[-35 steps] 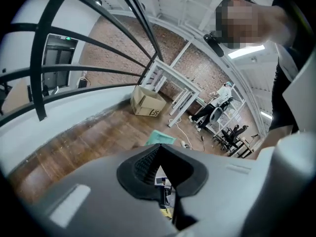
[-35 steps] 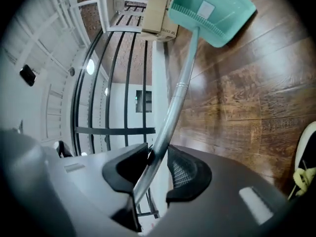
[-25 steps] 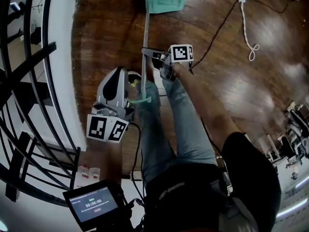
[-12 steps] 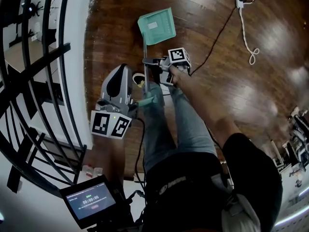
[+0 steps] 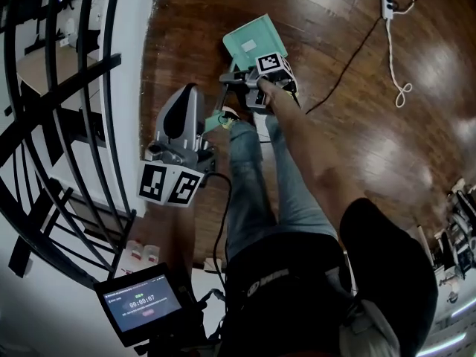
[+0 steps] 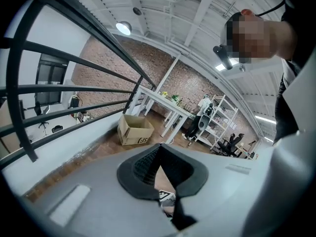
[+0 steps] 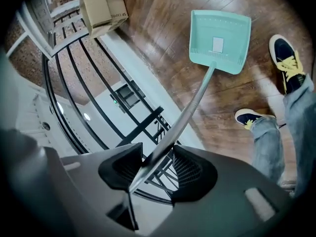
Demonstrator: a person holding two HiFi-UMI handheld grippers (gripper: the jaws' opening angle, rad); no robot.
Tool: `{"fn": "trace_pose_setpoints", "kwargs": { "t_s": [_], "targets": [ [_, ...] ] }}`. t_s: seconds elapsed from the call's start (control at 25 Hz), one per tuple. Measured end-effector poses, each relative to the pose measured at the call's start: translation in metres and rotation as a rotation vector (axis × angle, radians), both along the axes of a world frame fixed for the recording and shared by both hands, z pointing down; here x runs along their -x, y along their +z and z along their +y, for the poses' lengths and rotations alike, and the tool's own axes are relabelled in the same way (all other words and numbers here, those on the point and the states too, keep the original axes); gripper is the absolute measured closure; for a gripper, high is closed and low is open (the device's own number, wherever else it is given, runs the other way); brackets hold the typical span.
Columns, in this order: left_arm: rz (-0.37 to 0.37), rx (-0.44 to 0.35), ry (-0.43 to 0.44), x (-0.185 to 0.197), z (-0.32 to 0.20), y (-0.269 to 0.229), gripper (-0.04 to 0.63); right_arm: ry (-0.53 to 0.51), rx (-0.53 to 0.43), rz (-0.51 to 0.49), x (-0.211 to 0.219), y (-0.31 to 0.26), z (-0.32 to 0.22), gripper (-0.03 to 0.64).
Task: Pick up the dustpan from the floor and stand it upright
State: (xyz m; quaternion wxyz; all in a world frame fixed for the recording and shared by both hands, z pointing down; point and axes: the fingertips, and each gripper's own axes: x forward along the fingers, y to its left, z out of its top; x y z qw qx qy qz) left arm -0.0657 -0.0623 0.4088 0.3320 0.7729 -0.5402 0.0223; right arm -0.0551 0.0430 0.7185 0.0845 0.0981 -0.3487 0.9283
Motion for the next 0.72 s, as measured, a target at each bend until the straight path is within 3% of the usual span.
{"fn": "trace_pose_setpoints", "kwargs": {
  "t_s": [0.12,0.2,0.24,0.44,0.52,0.6,0.64,0.72],
  "targets": [
    [0.0,-0.006,-0.018,0.012,-0.002,-0.005,0.577,-0.052,-0.032,0.004,0.007,0.008,-0.001,0.409],
    [0.007,-0.011,-0.031,0.018,-0.004,-0.006,0.577,-0.093,-0.062,-0.013,0.009,0.009,-0.002,0.218],
    [0.009,-0.017,-0.035,0.02,-0.005,-0.007,0.577,-0.124,-0.084,-0.023,0.008,0.01,-0.002,0.192],
    [-0.009,-0.03,-0.051,0.036,-0.004,-0.01,0.577,-0.33,-0.3,0.017,-0.015,0.017,-0.006,0.189],
    [0.001,-0.042,-0.079,0.044,-0.004,-0.022,0.577,-0.429,-0.509,0.045,-0.034,0.002,-0.02,0.19],
    [0.01,-0.078,-0.092,0.047,-0.003,-0.044,0.577,-0.457,-0.828,0.107,-0.059,-0.04,-0.058,0.239],
    [0.01,-0.095,-0.095,0.047,0.0,-0.057,0.577,-0.422,-1.0,0.147,-0.07,-0.074,-0.082,0.325],
    [0.007,-0.11,-0.104,0.047,0.014,-0.089,0.577,-0.297,-1.276,0.209,-0.084,-0.159,-0.118,0.355]
  ]
}}
